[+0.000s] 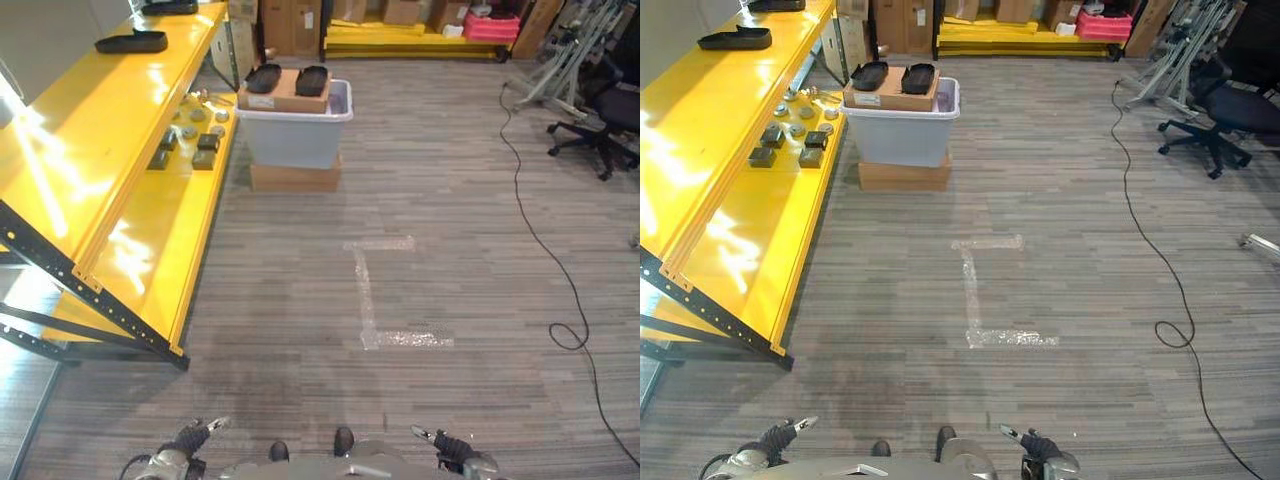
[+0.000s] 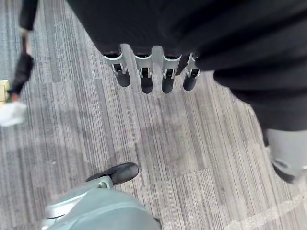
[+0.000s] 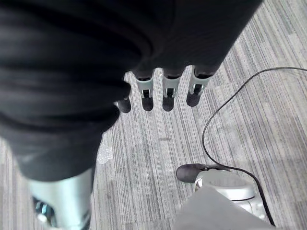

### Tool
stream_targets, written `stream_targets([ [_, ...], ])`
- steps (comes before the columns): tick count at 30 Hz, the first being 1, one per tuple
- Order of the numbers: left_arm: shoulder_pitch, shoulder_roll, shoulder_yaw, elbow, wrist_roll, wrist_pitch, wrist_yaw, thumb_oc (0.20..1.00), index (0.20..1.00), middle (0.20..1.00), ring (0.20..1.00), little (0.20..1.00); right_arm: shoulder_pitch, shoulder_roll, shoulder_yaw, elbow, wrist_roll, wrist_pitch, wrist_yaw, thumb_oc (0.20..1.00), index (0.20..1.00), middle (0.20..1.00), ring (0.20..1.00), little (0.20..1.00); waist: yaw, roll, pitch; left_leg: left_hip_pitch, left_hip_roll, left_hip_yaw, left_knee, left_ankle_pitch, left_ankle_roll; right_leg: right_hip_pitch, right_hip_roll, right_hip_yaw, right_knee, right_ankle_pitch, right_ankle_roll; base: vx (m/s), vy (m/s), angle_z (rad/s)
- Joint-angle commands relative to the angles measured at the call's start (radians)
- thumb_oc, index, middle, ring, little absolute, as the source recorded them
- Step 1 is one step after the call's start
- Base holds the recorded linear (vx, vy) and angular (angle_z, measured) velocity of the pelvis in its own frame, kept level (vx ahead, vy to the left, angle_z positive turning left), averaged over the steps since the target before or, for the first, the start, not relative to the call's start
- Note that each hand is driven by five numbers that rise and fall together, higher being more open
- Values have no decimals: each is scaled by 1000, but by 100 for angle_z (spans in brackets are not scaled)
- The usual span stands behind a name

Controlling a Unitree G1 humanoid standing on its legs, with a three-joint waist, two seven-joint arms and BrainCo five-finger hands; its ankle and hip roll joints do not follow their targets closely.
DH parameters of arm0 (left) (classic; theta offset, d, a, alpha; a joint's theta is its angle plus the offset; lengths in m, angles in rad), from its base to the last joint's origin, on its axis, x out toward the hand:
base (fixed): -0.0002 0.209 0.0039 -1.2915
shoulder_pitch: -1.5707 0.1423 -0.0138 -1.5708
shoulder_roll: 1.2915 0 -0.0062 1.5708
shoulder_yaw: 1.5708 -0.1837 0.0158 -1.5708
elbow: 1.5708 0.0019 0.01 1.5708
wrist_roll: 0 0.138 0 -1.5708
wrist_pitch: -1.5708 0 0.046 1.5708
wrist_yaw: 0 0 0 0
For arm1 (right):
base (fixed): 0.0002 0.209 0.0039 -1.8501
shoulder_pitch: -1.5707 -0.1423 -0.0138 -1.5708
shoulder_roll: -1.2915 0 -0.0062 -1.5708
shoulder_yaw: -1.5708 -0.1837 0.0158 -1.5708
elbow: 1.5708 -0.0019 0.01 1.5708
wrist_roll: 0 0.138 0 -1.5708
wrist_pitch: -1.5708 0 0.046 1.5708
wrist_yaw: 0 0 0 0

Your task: Move parts from the plastic box to the shelf.

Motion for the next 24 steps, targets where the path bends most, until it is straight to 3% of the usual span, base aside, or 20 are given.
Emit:
stream_targets([
  [1,-15,19,29,15,-6,-33,41,1000,1000,1000,1000,1000,-3,-7,48,4,-29,-27,-25,1000,1000,1000,1000,1000,16,-22,-68,-48,-13,-114,74,-108,-29,51,-108,50,-39,2,115,18,14,-3],
  [5,-20,14,35,-30,-30,-52,57,1000,1000,1000,1000,1000,-5,-12,47,-74,-12,-56,-35,1000,1000,1000,1000,1000,16,-24,-59,-57,-17,-110,88,-116,-26,38,-114,58,-19,5,121,-8,19,-2],
  [10,-22,19,34,-133,-71,-92,98,1000,1000,1000,1000,1000,-20,-11,14,-165,71,-123,-81,1000,1000,1000,1000,1000,6,-14,-20,-61,-6,-100,92,-114,-21,-34,-101,77,104,6,137,-28,-2,-11],
  [13,-32,19,20,-156,-78,-94,99,1000,1000,1000,1000,1000,-49,-13,54,-132,48,-111,-77,1000,1000,1000,1000,1000,23,-23,-13,-52,8,-83,72,-111,-35,-26,-105,26,21,19,125,43,-103,-25],
  [16,-50,20,11,-143,-86,-92,98,1000,1000,1000,1000,1000,-63,-12,75,-127,45,-108,-76,1000,1000,1000,1000,1000,25,-25,-12,-60,20,-84,62,-101,-46,-24,-79,25,-46,28,106,69,-174,-27],
  [17,-69,26,0,-129,-86,-90,99,1000,1000,1000,1000,1000,-66,-11,92,-126,56,-106,-71,1000,1000,1000,1000,1000,10,-29,-12,-62,32,-101,58,-93,-60,-41,-41,75,-56,28,90,147,-177,-15],
  [19,-77,22,-2,-121,-79,-88,95,1000,1000,1000,1000,1000,-60,-11,90,-119,63,-103,-64,1000,1000,1000,1000,1000,5,-29,-17,-62,34,-111,62,-96,-67,-33,-39,81,-64,23,87,176,-209,27],
  [20,-81,18,-5,-93,-67,-80,91,1000,1000,1000,1000,1000,-49,-9,89,-90,73,-96,-53,1000,1000,1000,1000,1000,2,-29,-26,-67,51,-133,86,-100,-90,-11,-29,75,-87,20,72,220,-267,52],
  [22,-82,13,-4,-74,-63,-76,87,1000,1000,1000,1000,1000,-45,-8,92,-71,69,-91,-46,1000,1000,1000,1000,1000,5,-29,-26,-79,57,-140,134,-110,-102,6,-28,62,-96,13,65,183,-226,50],
  [24,-73,4,4,-65,-68,-69,76,1000,1000,1000,1000,1000,-28,-13,96,-56,59,-82,-34,1000,1000,1000,1000,1000,16,-29,-3,-141,54,-159,312,-60,-125,45,-25,45,-107,7,39,102,-162,40],
])
